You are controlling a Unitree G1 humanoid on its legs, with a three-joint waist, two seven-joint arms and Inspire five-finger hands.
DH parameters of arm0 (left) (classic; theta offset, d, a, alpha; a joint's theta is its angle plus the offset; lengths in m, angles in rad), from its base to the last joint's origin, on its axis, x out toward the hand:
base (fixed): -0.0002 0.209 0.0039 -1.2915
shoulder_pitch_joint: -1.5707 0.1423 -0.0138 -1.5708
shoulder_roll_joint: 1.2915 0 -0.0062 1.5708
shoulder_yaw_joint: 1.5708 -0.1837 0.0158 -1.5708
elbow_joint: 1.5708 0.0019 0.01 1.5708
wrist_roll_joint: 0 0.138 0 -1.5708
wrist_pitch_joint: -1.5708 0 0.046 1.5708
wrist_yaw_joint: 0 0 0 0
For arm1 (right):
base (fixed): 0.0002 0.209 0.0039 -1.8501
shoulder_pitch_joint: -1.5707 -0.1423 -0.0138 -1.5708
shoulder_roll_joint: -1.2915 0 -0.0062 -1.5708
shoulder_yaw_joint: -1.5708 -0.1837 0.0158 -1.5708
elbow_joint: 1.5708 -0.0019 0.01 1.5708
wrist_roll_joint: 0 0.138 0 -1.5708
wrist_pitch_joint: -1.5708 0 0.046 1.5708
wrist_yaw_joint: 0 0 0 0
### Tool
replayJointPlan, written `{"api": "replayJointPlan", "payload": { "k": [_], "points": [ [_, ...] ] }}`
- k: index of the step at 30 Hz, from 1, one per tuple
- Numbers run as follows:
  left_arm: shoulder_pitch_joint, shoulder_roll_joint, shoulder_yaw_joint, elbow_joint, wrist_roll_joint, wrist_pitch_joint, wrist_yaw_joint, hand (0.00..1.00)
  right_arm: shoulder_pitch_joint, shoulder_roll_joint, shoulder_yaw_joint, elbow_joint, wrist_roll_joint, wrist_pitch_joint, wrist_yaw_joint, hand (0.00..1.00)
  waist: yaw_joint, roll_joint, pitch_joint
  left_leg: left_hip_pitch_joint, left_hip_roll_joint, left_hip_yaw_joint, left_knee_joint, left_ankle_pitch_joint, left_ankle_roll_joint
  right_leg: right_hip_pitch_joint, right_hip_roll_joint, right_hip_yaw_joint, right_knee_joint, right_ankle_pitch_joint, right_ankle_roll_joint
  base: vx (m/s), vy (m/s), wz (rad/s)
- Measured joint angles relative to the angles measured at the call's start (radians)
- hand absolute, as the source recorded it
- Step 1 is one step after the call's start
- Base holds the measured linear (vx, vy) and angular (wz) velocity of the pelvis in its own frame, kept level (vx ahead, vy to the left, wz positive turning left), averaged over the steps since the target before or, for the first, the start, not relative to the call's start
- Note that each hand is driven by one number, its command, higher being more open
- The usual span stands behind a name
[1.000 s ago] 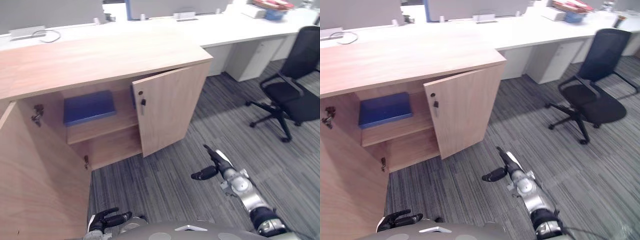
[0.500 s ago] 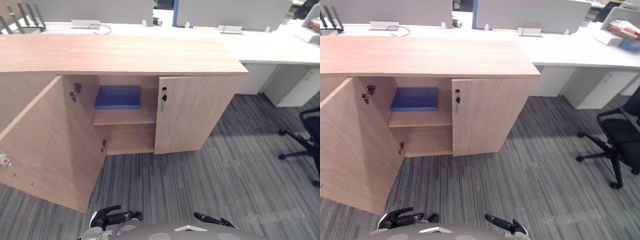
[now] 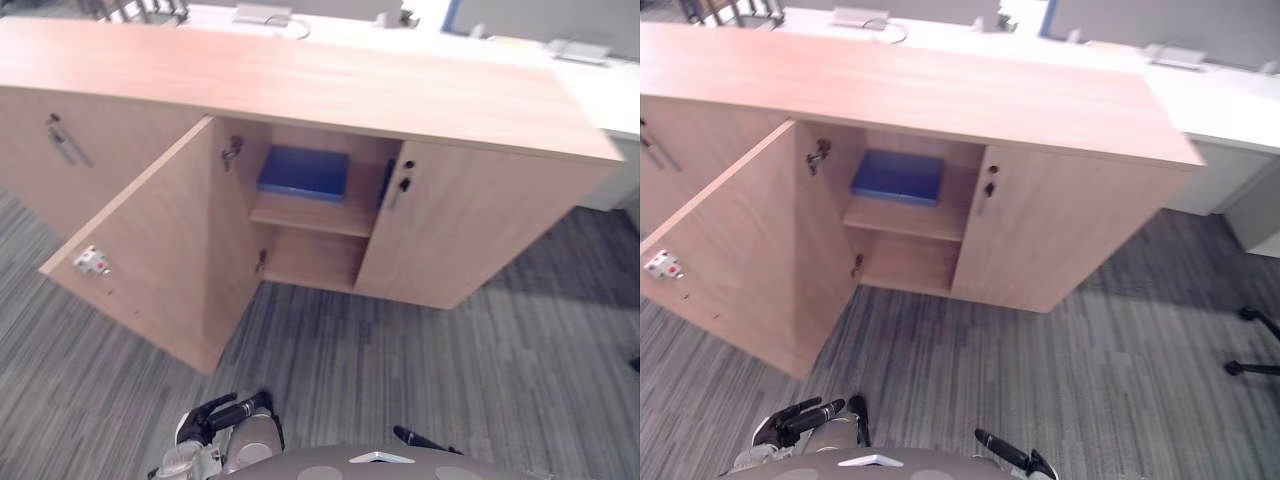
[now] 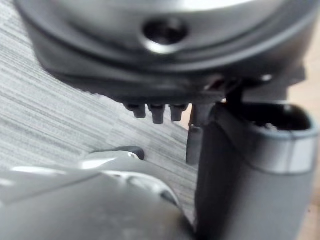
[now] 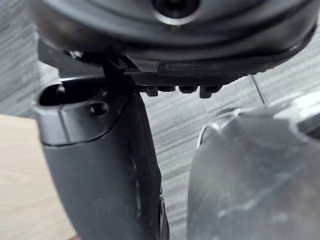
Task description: Walk over to the cabinet, pick up the folder, carry it to the office cabinet, place the folder inside the office cabinet, then close the office cabinet door
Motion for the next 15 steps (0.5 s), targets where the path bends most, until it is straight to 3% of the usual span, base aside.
{"api": "replayJointPlan", "payload": {
  "k": [2,3,4,5,6,9,12,13,15],
  "points": [
    [0.001,-0.013,-0.018,0.005,-0.022,0.000,-0.004,1.00,0.001,-0.013,-0.045,0.008,-0.001,0.003,0.007,1.00,-0.012,0.029,0.007,0.007,-0.005,0.036,-0.002,0.003,0.005,0.007,-0.024,-0.029,0.091,0.032,-0.027,0.21,0.186,1.56],
    [0.000,-0.019,-0.016,0.008,-0.023,0.001,-0.003,1.00,0.010,-0.013,-0.064,0.007,-0.001,0.003,0.013,1.00,-0.013,0.046,0.006,0.008,-0.015,0.032,-0.021,0.000,-0.001,0.010,-0.012,-0.034,0.049,-0.011,-0.020,0.20,0.137,1.39],
    [0.001,-0.020,-0.012,0.008,-0.027,0.001,-0.003,1.00,0.010,-0.011,-0.064,0.008,-0.001,0.003,0.016,1.00,-0.011,0.039,0.003,0.008,-0.028,0.032,-0.029,0.005,0.005,0.010,0.003,-0.045,-0.001,-0.013,-0.020,0.21,0.022,1.11],
    [0.004,-0.019,-0.009,0.021,-0.033,0.002,-0.003,1.00,0.015,-0.009,-0.064,0.008,-0.002,0.002,0.021,1.00,-0.010,0.030,-0.003,0.003,-0.056,0.024,-0.023,0.008,-0.001,0.046,0.011,-0.123,-0.063,-0.001,-0.024,0.23,-0.008,0.94],
    [0.014,-0.019,-0.008,0.029,-0.033,0.003,-0.003,1.00,0.017,-0.011,-0.066,0.008,-0.002,0.002,0.021,1.00,-0.009,0.035,-0.006,-0.014,-0.073,0.003,-0.008,0.011,-0.023,0.070,0.009,-0.163,-0.074,0.030,0.018,0.23,0.018,0.96],
    [0.016,-0.030,-0.006,0.038,-0.061,0.003,-0.004,1.00,0.018,-0.017,-0.091,0.017,-0.002,0.010,0.024,1.00,0.000,0.058,-0.022,-0.009,-0.098,-0.051,-0.029,0.028,-0.048,0.079,0.006,-0.225,-0.035,0.098,0.030,0.17,0.079,0.72],
    [0.037,-0.033,-0.001,0.060,-0.067,0.004,-0.015,1.00,0.025,-0.010,-0.131,0.025,-0.002,0.009,0.021,1.00,0.014,0.072,-0.039,0.090,-0.123,-0.101,-0.198,0.098,-0.051,0.058,-0.015,-0.230,0.088,0.220,0.013,0.17,0.055,0.43],
    [0.051,-0.032,0.017,0.061,-0.071,0.005,-0.020,1.00,0.027,-0.012,-0.138,0.024,-0.001,0.000,0.022,1.00,0.004,0.079,-0.045,0.127,-0.130,-0.124,-0.273,0.130,-0.053,0.042,-0.025,-0.232,0.119,0.136,0.019,0.18,0.005,0.48],
    [0.053,-0.033,0.036,0.079,-0.093,0.009,-0.020,1.00,0.026,-0.005,-0.124,0.023,-0.001,-0.001,0.022,1.00,-0.003,0.070,-0.049,0.177,-0.145,-0.156,-0.350,0.166,-0.052,0.040,-0.024,-0.262,0.079,0.027,0.015,0.15,-0.071,0.55]
  ]
}}
